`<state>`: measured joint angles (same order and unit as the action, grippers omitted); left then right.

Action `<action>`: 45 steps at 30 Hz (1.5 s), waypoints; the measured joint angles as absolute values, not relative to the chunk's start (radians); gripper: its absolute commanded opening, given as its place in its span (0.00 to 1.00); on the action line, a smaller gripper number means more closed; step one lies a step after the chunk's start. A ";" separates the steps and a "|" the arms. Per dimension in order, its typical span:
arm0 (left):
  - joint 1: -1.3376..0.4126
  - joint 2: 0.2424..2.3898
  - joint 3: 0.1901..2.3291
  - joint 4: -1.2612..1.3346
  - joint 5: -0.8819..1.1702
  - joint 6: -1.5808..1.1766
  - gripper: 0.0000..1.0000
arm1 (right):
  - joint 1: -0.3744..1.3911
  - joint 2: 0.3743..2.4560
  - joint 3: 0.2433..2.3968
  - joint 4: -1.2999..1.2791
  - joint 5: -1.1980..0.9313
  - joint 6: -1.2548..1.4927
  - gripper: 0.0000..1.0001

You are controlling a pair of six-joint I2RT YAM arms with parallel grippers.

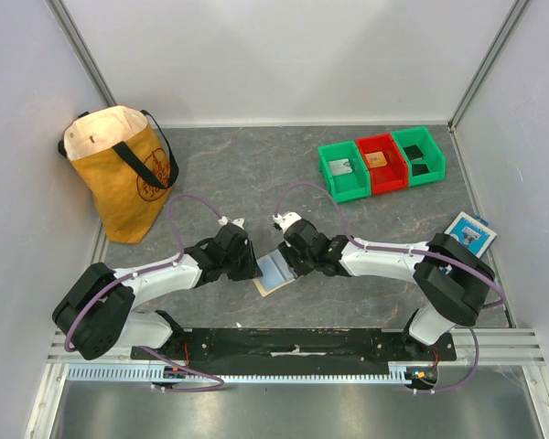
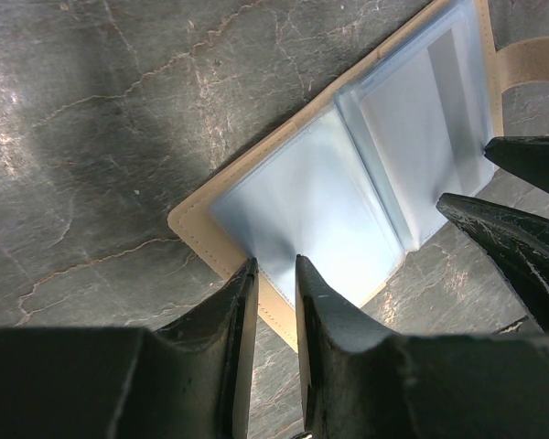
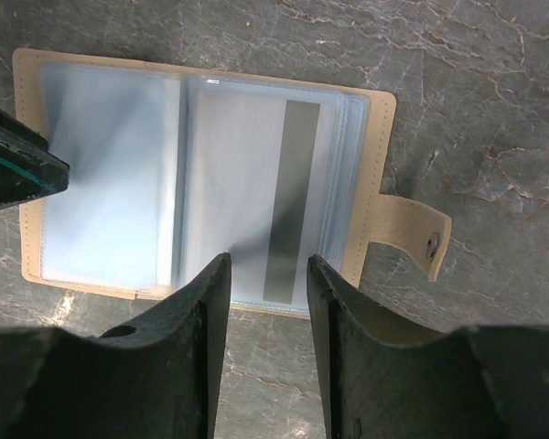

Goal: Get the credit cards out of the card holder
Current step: Remove the credit card from the card holder.

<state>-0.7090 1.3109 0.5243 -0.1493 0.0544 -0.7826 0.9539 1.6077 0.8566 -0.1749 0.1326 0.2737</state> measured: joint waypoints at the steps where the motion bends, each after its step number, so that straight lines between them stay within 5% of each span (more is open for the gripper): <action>1: -0.709 1.311 0.524 -0.149 0.054 -0.783 0.29 | 0.954 1.610 0.857 -0.174 0.134 0.277 0.48; 45: -0.709 1.303 0.508 -0.125 0.059 -0.783 0.29 | 0.971 1.542 0.844 -0.170 0.082 0.315 0.33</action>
<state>-0.7086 1.3033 0.5079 -0.1249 0.0586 -0.7830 0.9710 1.5425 0.8440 -0.1696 0.0822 0.3145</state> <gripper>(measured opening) 0.292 0.324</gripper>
